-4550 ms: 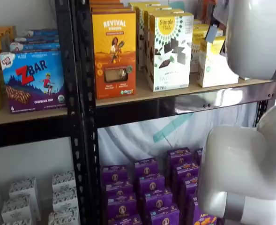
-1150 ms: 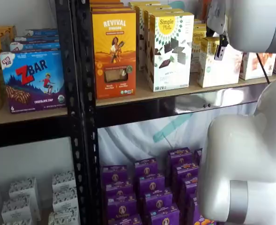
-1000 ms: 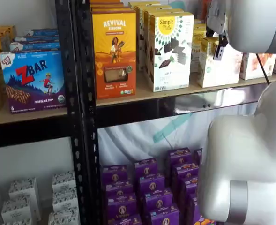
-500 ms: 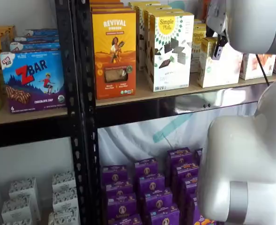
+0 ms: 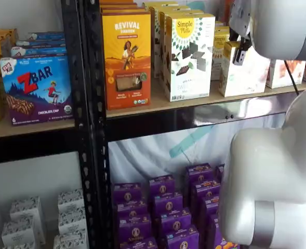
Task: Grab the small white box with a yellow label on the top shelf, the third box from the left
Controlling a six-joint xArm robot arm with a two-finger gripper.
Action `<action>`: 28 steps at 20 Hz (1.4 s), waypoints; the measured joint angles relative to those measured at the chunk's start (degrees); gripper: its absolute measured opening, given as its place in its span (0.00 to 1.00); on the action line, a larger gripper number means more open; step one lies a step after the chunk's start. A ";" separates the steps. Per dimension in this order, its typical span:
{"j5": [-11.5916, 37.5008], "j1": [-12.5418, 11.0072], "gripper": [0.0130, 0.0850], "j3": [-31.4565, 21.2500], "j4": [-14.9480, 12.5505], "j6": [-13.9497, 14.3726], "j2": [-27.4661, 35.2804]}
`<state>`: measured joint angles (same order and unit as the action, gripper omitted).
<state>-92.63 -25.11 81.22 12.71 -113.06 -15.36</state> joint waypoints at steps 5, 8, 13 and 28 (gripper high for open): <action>-0.64 -0.22 0.33 0.44 0.18 -0.10 0.22; -0.50 -0.30 0.33 0.36 0.20 -0.19 0.16; -1.13 -0.47 0.33 0.60 0.03 -0.34 0.31; -8.14 -1.11 0.28 1.83 0.58 0.02 -1.67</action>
<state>-100.77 -26.22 83.05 13.29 -113.04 -17.03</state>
